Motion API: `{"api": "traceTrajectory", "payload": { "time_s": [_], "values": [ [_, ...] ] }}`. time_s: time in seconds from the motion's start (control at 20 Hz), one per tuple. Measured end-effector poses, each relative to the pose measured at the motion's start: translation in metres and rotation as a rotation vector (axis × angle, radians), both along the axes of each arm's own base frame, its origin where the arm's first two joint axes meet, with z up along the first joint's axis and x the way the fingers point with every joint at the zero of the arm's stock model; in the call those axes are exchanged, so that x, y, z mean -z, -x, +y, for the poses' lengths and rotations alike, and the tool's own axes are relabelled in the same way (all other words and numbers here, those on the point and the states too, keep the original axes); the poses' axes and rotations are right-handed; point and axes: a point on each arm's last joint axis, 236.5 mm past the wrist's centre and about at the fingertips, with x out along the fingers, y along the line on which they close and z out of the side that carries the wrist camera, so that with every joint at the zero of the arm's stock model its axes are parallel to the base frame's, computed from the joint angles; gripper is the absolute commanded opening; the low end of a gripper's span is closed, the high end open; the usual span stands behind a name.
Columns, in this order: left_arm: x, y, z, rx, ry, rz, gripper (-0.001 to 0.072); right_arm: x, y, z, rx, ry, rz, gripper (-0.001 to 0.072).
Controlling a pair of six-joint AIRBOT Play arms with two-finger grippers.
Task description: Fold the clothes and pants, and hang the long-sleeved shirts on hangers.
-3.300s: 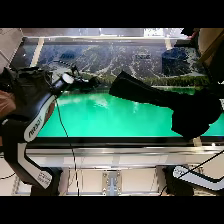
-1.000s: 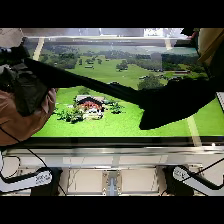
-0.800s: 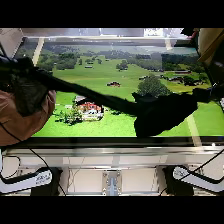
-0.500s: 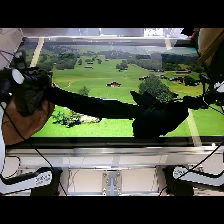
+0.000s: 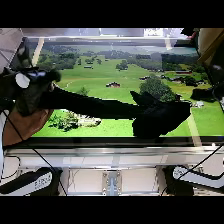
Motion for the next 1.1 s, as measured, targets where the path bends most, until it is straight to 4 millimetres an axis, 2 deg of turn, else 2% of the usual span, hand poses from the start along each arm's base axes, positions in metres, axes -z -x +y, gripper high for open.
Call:
{"api": "traceTrajectory", "payload": {
  "time_s": [0.1, 0.2, 0.3, 0.35, 0.4, 0.5, 0.6, 0.7, 0.9, 1.1],
  "values": [
    [-0.03, -0.006, -0.074, 0.161, 0.024, -0.092, 0.0698, -0.029, -0.005, -0.005, 0.002, 0.04, -0.06, 0.0459],
    [-0.033, -0.008, -0.153, 0.318, 0.042, -0.11, 0.0691, -0.044, -0.005, -0.002, -0.001, 0.039, -0.082, 0.0459],
    [-0.012, -0.006, -0.227, 0.456, 0.051, -0.067, 0.0686, -0.05, -0.003, 0.006, -0.009, 0.01, -0.086, 0.0459],
    [0.001, -0.006, -0.259, 0.508, 0.059, -0.041, 0.0641, -0.051, -0.002, 0.01, -0.013, -0.004, -0.083, 0.0459],
    [0.016, -0.006, -0.289, 0.551, 0.067, -0.011, 0.0609, -0.053, -0.001, 0.013, -0.019, -0.015, -0.082, 0.0458],
    [0.044, -0.007, -0.334, 0.612, 0.083, 0.046, 0.0609, -0.054, 0.0, 0.02, -0.041, -0.036, -0.079, 0.0458],
    [0.072, -0.003, -0.363, 0.661, 0.086, 0.107, 0.0609, -0.055, -0.001, 0.027, -0.062, -0.058, -0.085, 0.0458],
    [0.099, 0.004, -0.379, 0.693, 0.077, 0.167, 0.0609, -0.057, -0.002, 0.035, -0.086, -0.083, -0.094, 0.0457],
    [0.149, 0.025, -0.394, 0.749, 0.022, 0.278, 0.0609, -0.06, -0.006, 0.048, -0.12, -0.128, -0.117, 0.0457],
    [0.183, 0.04, -0.404, 0.767, -0.009, 0.339, 0.0609, -0.062, -0.008, 0.054, -0.143, -0.143, -0.126, 0.0457]
  ]
}}
